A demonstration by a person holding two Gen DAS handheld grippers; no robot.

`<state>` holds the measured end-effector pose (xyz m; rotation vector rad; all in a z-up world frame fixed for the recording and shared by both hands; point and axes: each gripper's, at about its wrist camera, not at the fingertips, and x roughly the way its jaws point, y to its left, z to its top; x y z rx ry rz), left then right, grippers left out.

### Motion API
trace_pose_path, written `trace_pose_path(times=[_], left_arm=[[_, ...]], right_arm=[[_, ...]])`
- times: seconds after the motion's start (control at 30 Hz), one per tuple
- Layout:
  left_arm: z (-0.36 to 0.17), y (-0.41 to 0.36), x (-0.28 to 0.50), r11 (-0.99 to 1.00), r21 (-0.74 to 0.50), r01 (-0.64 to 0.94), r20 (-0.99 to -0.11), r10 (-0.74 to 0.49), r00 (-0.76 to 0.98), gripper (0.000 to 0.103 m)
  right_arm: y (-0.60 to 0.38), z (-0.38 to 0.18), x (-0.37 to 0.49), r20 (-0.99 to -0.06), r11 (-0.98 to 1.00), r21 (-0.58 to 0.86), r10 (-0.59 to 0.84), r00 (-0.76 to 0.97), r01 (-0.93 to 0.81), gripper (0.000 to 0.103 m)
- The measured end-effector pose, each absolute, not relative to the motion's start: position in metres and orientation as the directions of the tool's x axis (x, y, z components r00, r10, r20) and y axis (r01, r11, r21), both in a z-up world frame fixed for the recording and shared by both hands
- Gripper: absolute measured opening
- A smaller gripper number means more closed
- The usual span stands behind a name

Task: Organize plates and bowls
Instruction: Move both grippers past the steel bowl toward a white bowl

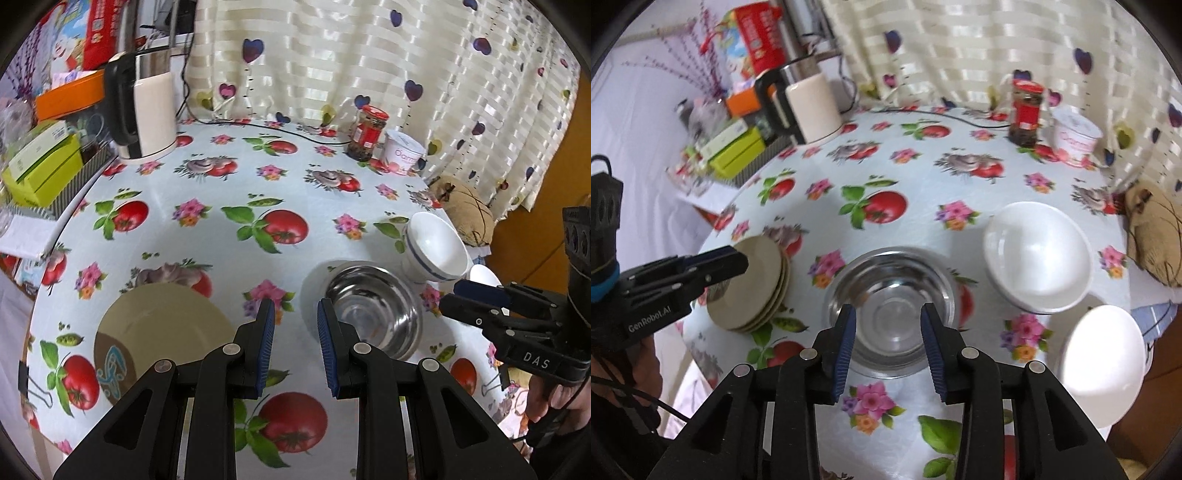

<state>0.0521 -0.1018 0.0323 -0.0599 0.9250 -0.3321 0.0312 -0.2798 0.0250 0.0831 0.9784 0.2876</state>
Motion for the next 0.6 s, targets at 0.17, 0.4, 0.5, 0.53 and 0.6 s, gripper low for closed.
trace_pose_path(times=[0.17, 0.4, 0.5, 0.53, 0.6], left_arm=[[0.031, -0.114, 0.058, 0.941, -0.192, 0.278, -0.777, -0.319, 0.543, 0.025], [0.028, -0.124, 0.068, 0.938, -0.19, 0.29, -0.782, -0.323, 0.532, 0.025], [0.028, -0.129, 0.073, 0.936, -0.189, 0.297, -0.784, -0.326, 0.529, 0.025], [0.028, -0.132, 0.074, 0.935, -0.188, 0.3, -0.784, -0.327, 0.528, 0.025], [0.027, -0.137, 0.077, 0.933, -0.187, 0.307, -0.785, -0.33, 0.524, 0.025]], right_arm=[[-0.293, 0.028, 0.031, -0.802, 0.965, 0.2, 0.26, 0.538, -0.168, 0.037], [-0.307, 0.029, 0.035, -0.799, 0.97, 0.2, 0.245, 0.549, -0.141, 0.037], [-0.313, 0.03, 0.038, -0.797, 0.97, 0.204, 0.242, 0.554, -0.13, 0.037], [-0.314, 0.029, 0.039, -0.796, 0.97, 0.205, 0.241, 0.555, -0.127, 0.037], [-0.318, 0.029, 0.041, -0.795, 0.971, 0.208, 0.239, 0.558, -0.12, 0.037]])
